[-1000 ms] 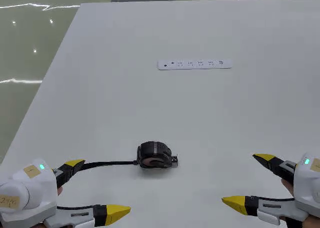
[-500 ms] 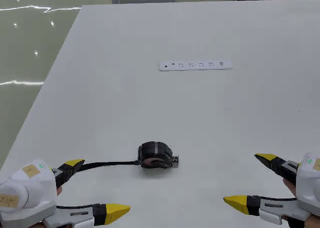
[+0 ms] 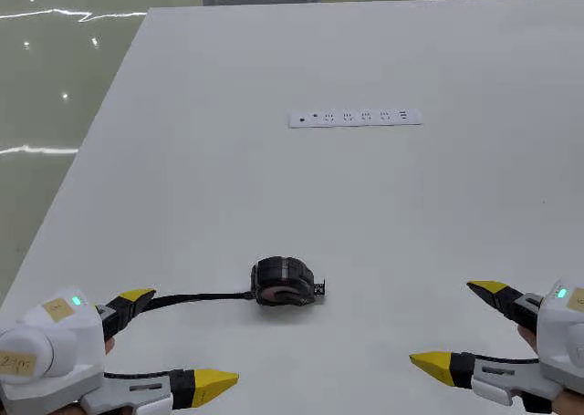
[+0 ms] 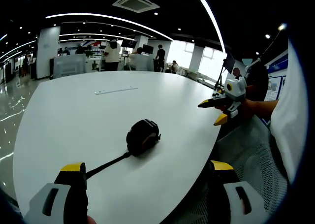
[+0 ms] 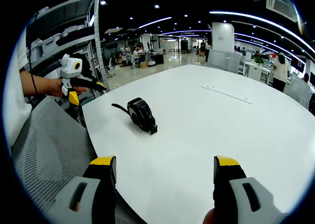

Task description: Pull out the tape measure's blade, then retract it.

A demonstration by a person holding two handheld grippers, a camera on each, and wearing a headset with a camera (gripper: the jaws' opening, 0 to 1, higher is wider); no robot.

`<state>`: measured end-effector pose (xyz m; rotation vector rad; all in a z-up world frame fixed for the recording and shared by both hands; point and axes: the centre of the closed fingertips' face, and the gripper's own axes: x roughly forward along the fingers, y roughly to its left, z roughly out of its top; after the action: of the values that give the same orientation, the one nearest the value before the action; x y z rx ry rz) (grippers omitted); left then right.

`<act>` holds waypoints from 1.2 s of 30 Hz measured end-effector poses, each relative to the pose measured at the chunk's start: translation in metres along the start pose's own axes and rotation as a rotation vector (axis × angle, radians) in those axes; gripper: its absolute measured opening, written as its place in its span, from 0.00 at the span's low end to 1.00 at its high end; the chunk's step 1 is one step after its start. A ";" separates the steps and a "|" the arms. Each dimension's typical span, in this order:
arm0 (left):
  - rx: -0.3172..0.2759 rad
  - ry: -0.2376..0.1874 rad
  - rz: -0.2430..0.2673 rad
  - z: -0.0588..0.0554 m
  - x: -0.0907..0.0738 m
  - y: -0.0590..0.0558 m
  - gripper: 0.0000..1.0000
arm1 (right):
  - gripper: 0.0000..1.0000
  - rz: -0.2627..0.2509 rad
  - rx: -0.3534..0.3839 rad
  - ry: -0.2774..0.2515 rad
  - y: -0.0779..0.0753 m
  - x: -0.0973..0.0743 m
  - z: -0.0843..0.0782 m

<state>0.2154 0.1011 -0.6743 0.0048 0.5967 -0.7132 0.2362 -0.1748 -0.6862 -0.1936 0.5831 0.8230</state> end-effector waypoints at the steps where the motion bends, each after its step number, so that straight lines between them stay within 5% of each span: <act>1: -0.001 0.000 0.001 0.000 0.000 0.000 1.00 | 0.77 0.000 0.001 0.001 0.000 0.000 0.000; 36: -0.004 0.008 -0.009 -0.001 0.003 0.000 0.99 | 0.82 0.016 0.002 0.018 0.002 0.002 -0.003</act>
<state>0.2166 0.0991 -0.6766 0.0013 0.6056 -0.7216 0.2344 -0.1731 -0.6892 -0.1951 0.6024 0.8371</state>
